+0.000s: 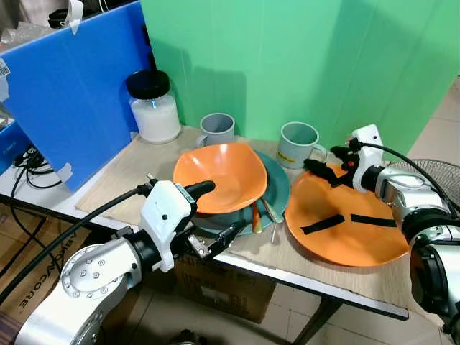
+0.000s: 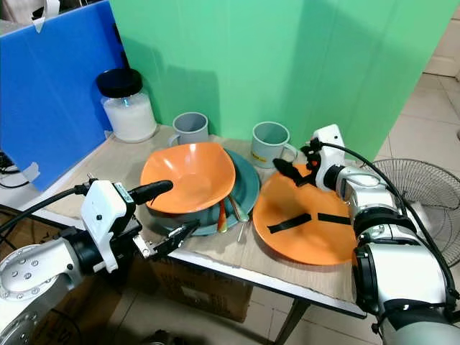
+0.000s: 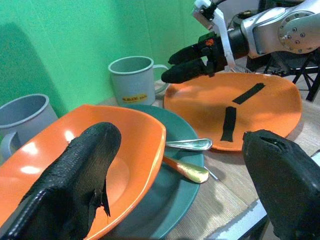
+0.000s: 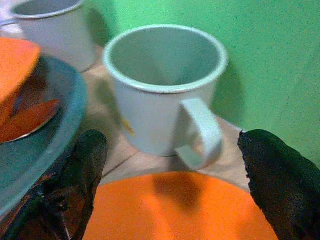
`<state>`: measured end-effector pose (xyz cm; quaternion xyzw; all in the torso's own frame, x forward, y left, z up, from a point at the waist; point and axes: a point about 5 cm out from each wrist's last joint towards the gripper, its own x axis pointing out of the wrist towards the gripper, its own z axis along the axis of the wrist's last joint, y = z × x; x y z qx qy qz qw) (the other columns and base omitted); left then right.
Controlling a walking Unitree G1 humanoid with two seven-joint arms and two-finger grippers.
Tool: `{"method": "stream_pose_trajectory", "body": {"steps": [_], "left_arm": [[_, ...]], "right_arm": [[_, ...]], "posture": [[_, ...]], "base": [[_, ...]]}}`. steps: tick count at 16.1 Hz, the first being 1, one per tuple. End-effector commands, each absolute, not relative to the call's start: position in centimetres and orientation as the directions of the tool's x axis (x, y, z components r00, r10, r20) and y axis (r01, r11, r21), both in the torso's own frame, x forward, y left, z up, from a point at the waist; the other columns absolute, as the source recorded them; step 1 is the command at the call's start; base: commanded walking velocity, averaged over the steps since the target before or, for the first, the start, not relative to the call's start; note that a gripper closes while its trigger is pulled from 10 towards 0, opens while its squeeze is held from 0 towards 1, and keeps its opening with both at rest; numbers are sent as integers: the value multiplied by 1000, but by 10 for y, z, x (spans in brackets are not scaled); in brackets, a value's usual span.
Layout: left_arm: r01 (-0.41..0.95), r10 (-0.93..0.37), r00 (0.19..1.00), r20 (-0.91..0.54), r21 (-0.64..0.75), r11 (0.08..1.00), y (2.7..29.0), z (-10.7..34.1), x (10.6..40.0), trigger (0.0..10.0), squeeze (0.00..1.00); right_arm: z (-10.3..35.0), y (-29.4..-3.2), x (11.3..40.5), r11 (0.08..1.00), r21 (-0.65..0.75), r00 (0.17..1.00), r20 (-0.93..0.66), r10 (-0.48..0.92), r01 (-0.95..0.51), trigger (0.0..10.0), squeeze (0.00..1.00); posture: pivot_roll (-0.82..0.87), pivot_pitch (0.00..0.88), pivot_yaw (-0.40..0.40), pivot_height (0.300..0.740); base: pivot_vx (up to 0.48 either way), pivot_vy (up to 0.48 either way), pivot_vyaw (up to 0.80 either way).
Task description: Setting the table
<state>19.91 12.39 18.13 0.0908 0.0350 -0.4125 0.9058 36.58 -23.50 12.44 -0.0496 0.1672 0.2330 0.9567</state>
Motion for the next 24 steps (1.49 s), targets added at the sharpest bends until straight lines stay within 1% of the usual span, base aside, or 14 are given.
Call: {"method": "stream_pose_trajectory", "body": {"steps": [1, 3, 7, 8, 9, 10, 11, 18, 24], "left_arm": [[762, -751, 646, -135, 154, 629, 122, 184, 200, 10000, 239], [762, -751, 646, -135, 156, 628, 122, 184, 201, 10000, 239], [759, -748, 650, -134, 161, 631, 123, 184, 203, 10000, 239], [758, -747, 651, -133, 161, 632, 123, 185, 203, 10000, 243], [758, -747, 652, -133, 162, 632, 122, 185, 203, 10000, 239], [758, -747, 652, -132, 161, 633, 122, 185, 204, 10000, 239], [757, -747, 652, -132, 161, 633, 122, 185, 204, 10000, 239], [759, -749, 650, -128, 162, 631, 120, 185, 207, 10000, 243], [765, -756, 643, -124, 164, 623, 118, 186, 210, 10000, 243]], "right_arm": [[135, -232, 373, 905, -48, 871, -298, 390, -422, 10000, 0], [133, -229, 373, 907, -31, 871, -292, 395, -421, 10000, 0], [127, -210, 372, 858, -16, 820, -302, 486, -514, 10000, 0], [126, -206, 372, 850, -3, 812, -297, 503, -527, 8314, 0], [126, -204, 373, 850, 1, 812, -294, 504, -528, 4118, 0], [125, -204, 373, 852, 0, 814, -295, 500, -523, 510, 0], [124, -203, 373, 857, 0, 817, -302, 492, -516, 0, 0], [115, -198, 374, 915, 26, 862, -324, 390, -404, 0, 0], [116, -188, 377, 922, 43, 876, -297, 379, -384, 0, 0]], "posture": [[9, 10, 40, 740], [11, 11, 40, 740], [16, 13, 38, 740], [18, 15, 36, 740], [20, 18, 37, 740], [21, 20, 35, 740], [21, 20, 35, 740], [23, 27, 44, 740], [20, 29, 50, 740]], "base": [[0, 0, 0], [0, 0, 0], [0, 0, 0], [0, 0, 0], [0, 0, 0], [0, 0, 0], [0, 0, 0], [0, 0, 0], [0, 0, 0]]}}
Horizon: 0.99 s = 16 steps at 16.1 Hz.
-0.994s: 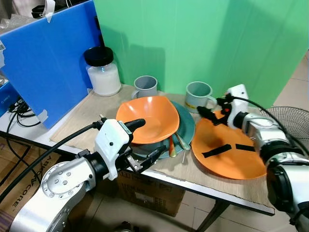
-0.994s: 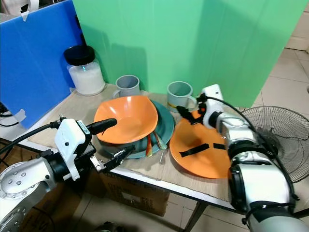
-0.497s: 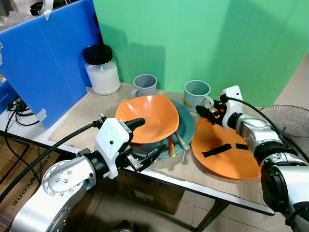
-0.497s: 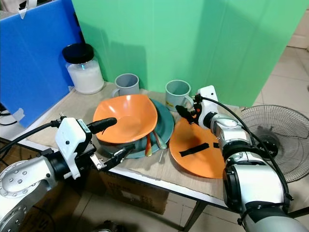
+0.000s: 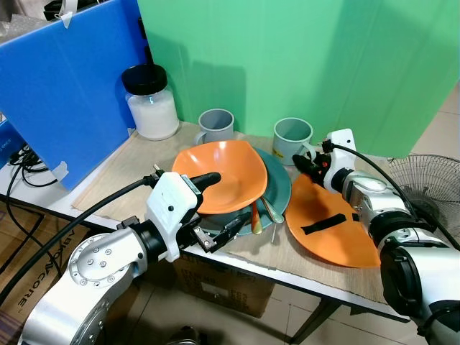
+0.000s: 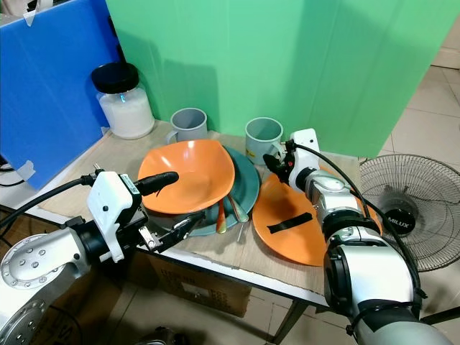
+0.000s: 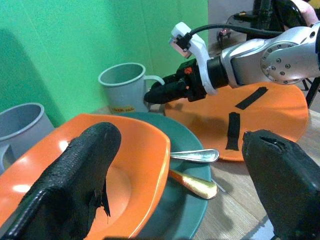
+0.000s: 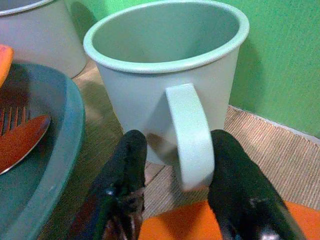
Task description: Setting the table
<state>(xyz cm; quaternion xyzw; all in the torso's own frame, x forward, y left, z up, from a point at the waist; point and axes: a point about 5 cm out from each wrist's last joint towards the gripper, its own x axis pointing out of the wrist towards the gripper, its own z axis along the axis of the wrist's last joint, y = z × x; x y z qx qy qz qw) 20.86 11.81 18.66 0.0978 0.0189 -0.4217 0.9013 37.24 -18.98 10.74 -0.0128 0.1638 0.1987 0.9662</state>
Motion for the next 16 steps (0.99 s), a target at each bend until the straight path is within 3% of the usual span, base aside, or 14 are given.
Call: {"method": "stream_pose_trajectory", "body": {"steps": [1, 9, 16], "left_arm": [[765, -756, 643, -124, 164, 623, 118, 185, 210, 10000, 243], [762, -755, 645, -120, 167, 625, 116, 185, 212, 10000, 243], [714, -714, 695, -87, 200, 671, 117, 187, 223, 10000, 235]], "right_arm": [[116, -187, 377, 922, 42, 876, -296, 380, -386, 0, 0], [117, -185, 377, 916, 57, 879, -265, 396, -396, 0, 0], [155, -191, 377, 841, 14, 840, -29, 542, -541, 0, 0]], "posture": [[20, 29, 50, 740], [16, 10, 56, 740], [-16, 0, 63, 740]], "base": [[0, 0, 0], [0, 0, 0], [0, 0, 0]]}}
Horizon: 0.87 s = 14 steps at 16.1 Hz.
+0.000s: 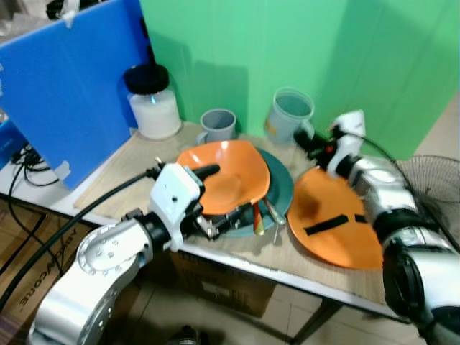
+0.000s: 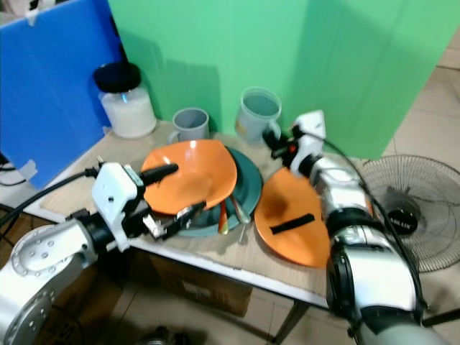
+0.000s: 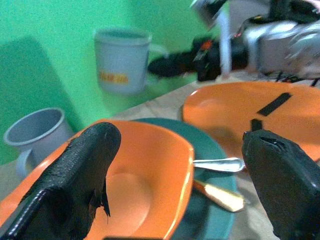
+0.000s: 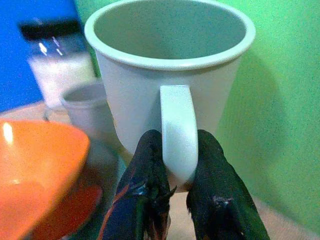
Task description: Setting the table
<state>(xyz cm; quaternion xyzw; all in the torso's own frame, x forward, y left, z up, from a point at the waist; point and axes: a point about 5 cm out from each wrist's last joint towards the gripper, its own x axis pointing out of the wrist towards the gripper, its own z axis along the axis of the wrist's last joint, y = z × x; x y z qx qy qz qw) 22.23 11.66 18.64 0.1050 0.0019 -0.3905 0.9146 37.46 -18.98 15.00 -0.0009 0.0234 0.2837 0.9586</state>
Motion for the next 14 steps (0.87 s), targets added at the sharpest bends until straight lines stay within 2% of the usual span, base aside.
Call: {"method": "stream_pose_trajectory", "body": {"steps": [1, 2, 3, 5, 6, 7, 9, 10, 14], "left_arm": [[673, -673, 735, -85, 209, 709, 119, 185, 226, 10000, 235], [645, -644, 760, -85, 214, 733, 121, 184, 227, 10000, 231], [537, -536, 841, -72, 225, 813, 128, 179, 229, 10000, 224], [372, -374, 927, -22, 185, 910, 132, 176, 226, 10000, 208], [351, -355, 935, -8, 187, 918, 130, 176, 225, 10000, 212], [340, -347, 938, 0, 190, 921, 129, 177, 224, 10000, 212], [325, -340, 940, 28, 232, 917, 121, 178, 224, 10000, 212], [306, -321, 946, 51, 193, 932, 117, 178, 224, 10000, 212], [328, -346, 938, 31, 248, 912, 113, 173, 226, 10000, 216]], "right_arm": [[164, -195, 371, 828, -12, 828, 29, 561, -560, 0, 0], [168, -196, 366, 826, -20, 825, 56, 563, -563, 0, 0], [176, -196, 342, 847, -22, 842, 98, 531, -531, 10000, 0], [176, -184, 283, 886, -24, 876, 141, 462, -463, 10000, 0], [174, -180, 272, 896, -29, 886, 140, 443, -443, 10000, 0], [172, -178, 266, 901, -34, 890, 138, 434, -433, 10000, 0], [167, -172, 251, 937, 20, 929, 141, 342, -348, 10000, 0], [164, -168, 247, 952, 16, 945, 130, 301, -306, 10000, 0], [169, -171, 250, 972, -57, 970, 77, 231, -227, 10000, 0]], "posture": [[-23, 0, 60, 740], [-28, 0, 59, 740], [-37, 0, 53, 740], [-72, 0, 60, 740], [-80, 0, 63, 740], [-83, 0, 65, 740], [-102, 0, 80, 740], [-110, 0, 85, 740], [-105, 0, 83, 740]], "base": [[0, 0, 0], [0, 0, 0], [0, 0, 0], [0, 0, 0], [0, 0, 0], [0, 0, 0], [0, 0, -800], [0, 0, -800], [0, 0, -800]]}}
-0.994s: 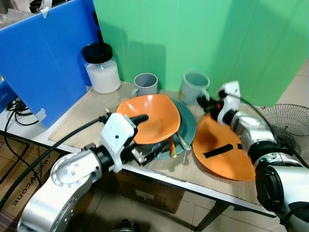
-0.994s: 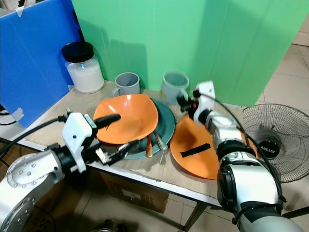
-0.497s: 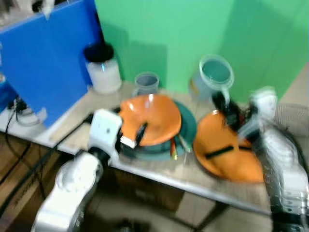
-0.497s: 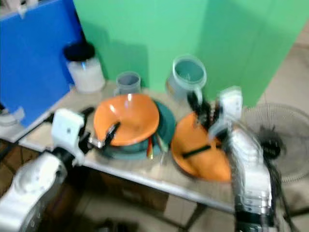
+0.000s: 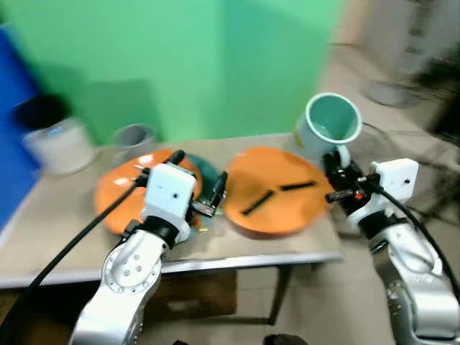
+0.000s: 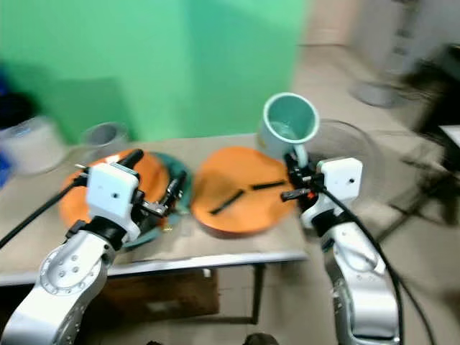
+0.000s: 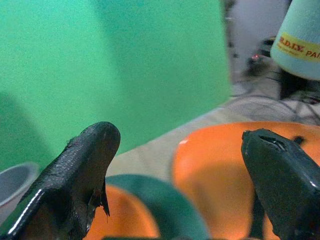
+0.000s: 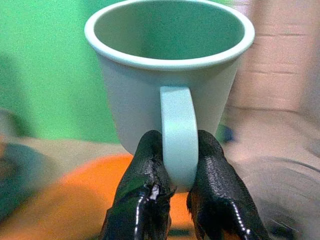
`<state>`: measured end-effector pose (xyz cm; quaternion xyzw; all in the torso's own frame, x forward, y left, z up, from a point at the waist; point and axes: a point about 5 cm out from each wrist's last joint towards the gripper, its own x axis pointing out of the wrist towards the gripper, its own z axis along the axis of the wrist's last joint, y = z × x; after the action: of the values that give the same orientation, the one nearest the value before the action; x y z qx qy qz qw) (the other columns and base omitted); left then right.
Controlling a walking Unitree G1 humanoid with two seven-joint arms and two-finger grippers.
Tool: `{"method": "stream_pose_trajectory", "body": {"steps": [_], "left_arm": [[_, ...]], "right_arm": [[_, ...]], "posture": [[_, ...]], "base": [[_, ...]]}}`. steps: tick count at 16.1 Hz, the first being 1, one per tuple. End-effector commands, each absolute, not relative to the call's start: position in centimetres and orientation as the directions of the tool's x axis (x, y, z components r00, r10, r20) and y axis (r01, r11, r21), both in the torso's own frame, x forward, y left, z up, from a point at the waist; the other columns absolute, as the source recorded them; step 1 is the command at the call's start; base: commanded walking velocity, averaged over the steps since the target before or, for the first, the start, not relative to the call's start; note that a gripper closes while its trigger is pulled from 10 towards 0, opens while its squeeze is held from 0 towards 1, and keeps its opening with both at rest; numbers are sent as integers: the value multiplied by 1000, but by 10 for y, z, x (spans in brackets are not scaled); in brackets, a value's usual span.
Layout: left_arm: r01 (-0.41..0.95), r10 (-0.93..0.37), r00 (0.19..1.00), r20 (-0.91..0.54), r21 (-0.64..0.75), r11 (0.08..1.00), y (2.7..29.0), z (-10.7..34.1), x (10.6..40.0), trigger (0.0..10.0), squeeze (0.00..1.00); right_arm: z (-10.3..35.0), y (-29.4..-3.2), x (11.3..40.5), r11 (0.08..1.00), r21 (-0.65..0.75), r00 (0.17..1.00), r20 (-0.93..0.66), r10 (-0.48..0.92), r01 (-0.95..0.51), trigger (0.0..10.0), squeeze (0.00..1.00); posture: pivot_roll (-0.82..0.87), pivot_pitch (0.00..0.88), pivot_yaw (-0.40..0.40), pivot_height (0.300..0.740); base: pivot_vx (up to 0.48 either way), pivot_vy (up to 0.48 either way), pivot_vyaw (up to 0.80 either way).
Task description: Setting the table
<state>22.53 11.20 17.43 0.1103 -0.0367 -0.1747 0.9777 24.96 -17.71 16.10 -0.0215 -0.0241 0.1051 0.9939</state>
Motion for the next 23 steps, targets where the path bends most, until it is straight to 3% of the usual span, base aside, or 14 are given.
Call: {"method": "stream_pose_trajectory", "body": {"steps": [1, 12, 13, 19, 23], "left_arm": [[314, -331, 943, 32, 248, 917, 116, 174, 229, 10000, 212], [251, -258, 966, 24, 160, 955, 118, 166, 225, 10000, 188], [247, -254, 967, 25, 159, 956, 118, 166, 225, 10000, 153], [256, -267, 963, 48, 153, 954, 118, 167, 226, 10000, 192], [260, -270, 961, 54, 144, 955, 119, 168, 227, 10000, 196]], "right_arm": [[168, -175, 249, 982, -59, 982, 50, 184, -181, 10000, 0], [159, -176, 246, 995, -81, 995, -74, 60, -66, 10000, 0], [161, -177, 247, 995, -89, 996, -75, 48, -54, 10000, 0], [167, -174, 249, 994, -96, 997, -60, 44, -49, 10000, 0], [167, -175, 249, 995, -96, 997, -68, 26, -33, 10000, 0]], "posture": [[-104, 0, 84, 740], [-110, 0, 76, 740], [-113, 0, 74, 740], [-118, 0, 68, 740], [-119, 0, 70, 740]], "base": [[0, 0, -800], [0, 0, -790], [0, 0, -775], [0, 0, -775], [307, 0, -775]]}}
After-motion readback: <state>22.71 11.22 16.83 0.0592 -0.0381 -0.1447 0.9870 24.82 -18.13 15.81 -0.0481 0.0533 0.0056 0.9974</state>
